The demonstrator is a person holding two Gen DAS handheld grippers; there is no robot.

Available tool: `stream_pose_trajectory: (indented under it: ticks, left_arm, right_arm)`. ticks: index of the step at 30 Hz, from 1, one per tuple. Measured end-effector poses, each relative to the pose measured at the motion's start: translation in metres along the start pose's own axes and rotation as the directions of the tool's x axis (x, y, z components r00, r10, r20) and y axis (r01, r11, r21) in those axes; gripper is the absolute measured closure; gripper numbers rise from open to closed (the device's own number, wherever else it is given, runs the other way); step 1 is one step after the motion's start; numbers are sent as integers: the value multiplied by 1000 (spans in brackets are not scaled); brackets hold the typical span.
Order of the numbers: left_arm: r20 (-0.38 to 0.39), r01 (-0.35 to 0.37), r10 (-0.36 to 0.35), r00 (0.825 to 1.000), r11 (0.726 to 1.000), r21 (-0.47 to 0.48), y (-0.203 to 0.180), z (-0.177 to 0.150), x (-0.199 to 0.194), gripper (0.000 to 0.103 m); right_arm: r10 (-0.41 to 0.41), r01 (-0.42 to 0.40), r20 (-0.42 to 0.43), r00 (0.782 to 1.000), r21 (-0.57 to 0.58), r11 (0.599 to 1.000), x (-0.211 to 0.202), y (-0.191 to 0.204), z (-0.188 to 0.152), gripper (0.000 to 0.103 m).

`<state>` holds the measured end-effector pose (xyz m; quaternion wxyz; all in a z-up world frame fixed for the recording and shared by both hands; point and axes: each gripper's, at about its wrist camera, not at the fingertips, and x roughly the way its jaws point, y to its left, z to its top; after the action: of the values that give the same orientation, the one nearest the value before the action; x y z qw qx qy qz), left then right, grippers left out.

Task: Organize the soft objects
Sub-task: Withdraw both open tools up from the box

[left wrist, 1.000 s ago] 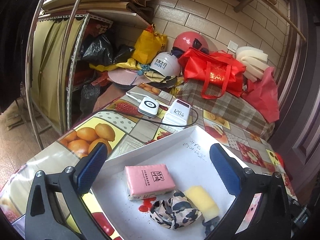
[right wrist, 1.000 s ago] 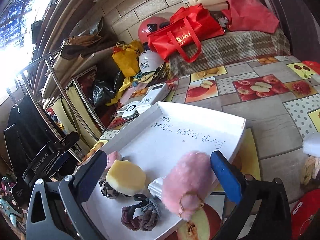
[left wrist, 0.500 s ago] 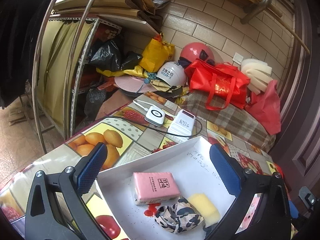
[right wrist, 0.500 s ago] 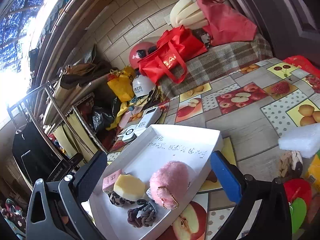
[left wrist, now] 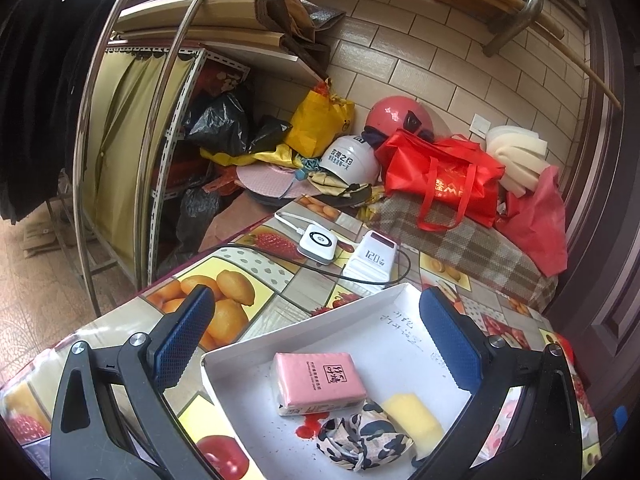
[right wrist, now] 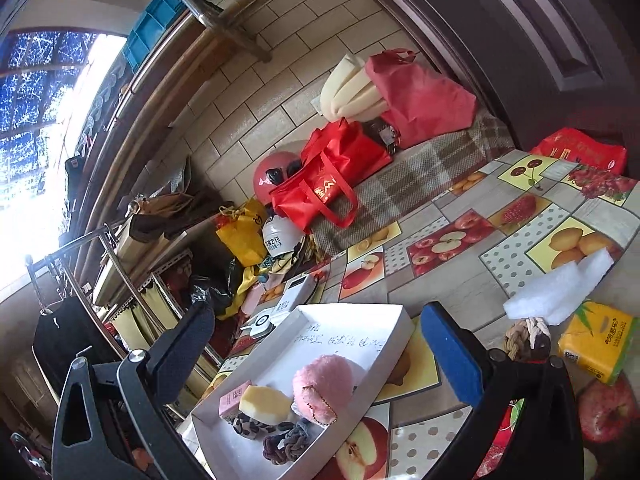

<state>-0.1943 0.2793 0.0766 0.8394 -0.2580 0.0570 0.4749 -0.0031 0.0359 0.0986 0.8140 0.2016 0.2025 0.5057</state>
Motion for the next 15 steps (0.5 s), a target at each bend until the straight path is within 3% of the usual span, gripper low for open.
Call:
stream_pose_trajectory:
  ticks: [15]
  left_arm:
    - [-1,-1,1,1000,1000,-1,0,0,0,0]
  right_arm:
    - [1,-1,-27,1000,13,1000,1,-10,-7,0]
